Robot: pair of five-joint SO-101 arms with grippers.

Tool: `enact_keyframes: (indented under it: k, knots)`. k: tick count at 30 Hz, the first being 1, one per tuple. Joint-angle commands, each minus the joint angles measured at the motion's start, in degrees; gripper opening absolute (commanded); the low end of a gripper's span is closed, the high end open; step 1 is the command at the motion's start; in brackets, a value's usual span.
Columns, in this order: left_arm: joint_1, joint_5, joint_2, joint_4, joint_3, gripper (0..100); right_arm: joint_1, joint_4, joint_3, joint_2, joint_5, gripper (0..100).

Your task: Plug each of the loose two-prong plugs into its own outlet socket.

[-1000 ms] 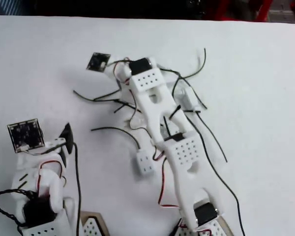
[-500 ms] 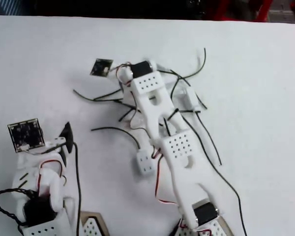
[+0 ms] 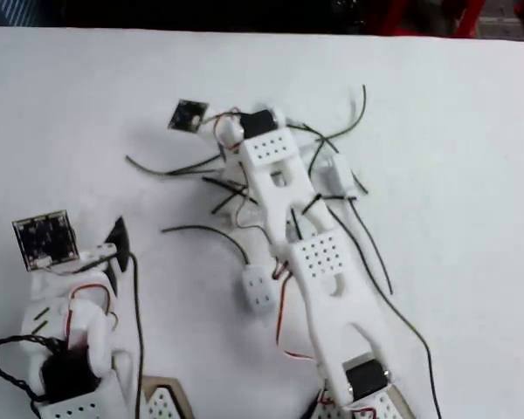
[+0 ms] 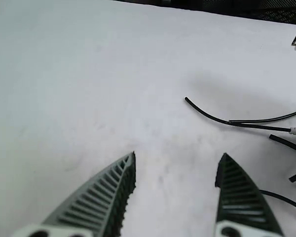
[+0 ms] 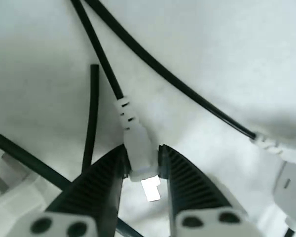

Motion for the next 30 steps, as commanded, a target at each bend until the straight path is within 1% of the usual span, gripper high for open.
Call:
enact_keyframes:
  k: [1,4,7,16,20,26,30]
  knots:
    - [-0.5,0.1,-0.3,-1.2,-0.4,27,-0.9,1.5,-6.4,-1.6,0.0,1.7]
    - [-0.5,0.1,-0.3,-1.2,-0.4,27,-1.3,6.5,-13.2,-1.6,-0.7,1.7]
    - [-0.5,0.1,-0.3,-1.2,-0.4,27,-1.6,10.4,-18.7,-1.9,-5.3,1.7]
    - [-0.5,0.1,-0.3,-1.2,-0.3,27,-0.4,10.8,-12.9,-10.2,-11.9,1.7]
    - [-0.5,0.1,-0.3,-1.2,-0.3,27,-0.4,10.9,-4.5,-16.7,-12.2,1.7]
    - [-0.5,0.1,-0.3,-1.3,-0.3,27,-0.3,10.8,14.2,-29.9,-13.3,1.7]
    - [-0.5,0.1,-0.3,-1.3,-0.3,27,1.8,10.7,27.7,-39.1,-15.2,1.7]
